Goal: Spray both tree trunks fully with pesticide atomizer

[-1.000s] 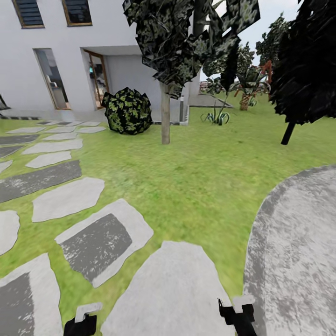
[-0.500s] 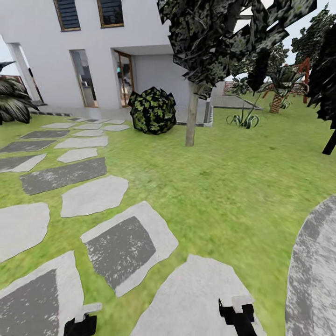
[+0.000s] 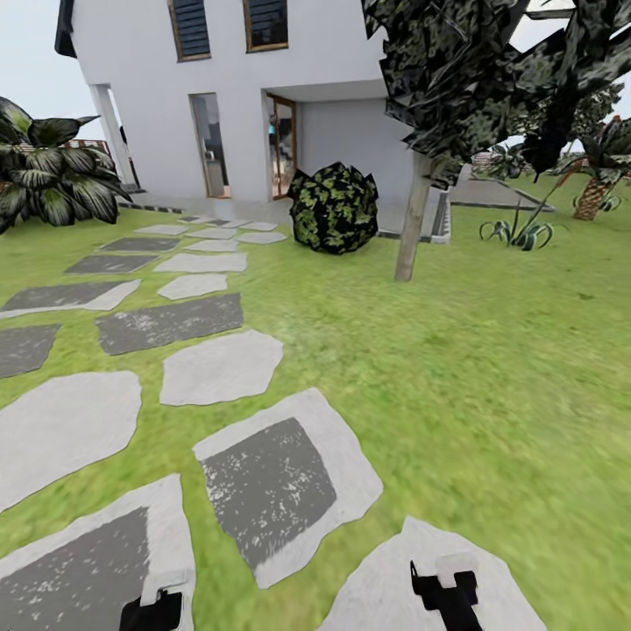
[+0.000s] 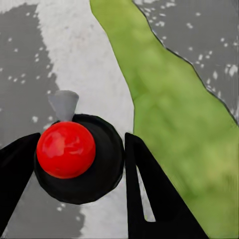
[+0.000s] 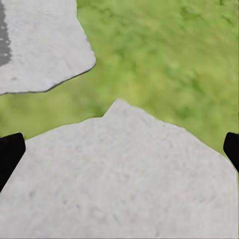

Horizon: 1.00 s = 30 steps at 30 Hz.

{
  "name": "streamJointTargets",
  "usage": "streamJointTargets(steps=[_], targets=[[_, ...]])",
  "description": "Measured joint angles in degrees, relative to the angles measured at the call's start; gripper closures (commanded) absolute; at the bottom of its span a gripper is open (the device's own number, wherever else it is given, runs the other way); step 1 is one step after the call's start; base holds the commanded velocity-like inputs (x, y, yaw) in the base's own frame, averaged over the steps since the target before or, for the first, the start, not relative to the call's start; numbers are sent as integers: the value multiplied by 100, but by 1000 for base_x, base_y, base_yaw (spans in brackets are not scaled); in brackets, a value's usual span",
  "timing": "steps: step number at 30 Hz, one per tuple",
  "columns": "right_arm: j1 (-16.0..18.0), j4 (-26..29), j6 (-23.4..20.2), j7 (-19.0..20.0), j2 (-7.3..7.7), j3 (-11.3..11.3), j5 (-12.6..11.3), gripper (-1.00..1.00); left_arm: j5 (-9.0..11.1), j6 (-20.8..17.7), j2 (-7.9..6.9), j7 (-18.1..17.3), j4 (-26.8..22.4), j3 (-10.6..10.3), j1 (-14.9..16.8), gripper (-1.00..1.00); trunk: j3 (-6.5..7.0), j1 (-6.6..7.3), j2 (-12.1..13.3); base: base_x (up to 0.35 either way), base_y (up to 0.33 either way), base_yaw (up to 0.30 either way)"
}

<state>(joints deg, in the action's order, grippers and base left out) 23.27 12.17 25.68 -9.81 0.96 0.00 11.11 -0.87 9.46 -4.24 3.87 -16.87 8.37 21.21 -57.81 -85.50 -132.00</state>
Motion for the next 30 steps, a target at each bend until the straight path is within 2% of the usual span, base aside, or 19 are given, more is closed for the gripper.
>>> streamJointTargets(steps=[30], targets=[[0,0,2,0,0,0,-3,-100,0,-1,0,8,0,-1,0,100,-68,0,0,297,176,278]])
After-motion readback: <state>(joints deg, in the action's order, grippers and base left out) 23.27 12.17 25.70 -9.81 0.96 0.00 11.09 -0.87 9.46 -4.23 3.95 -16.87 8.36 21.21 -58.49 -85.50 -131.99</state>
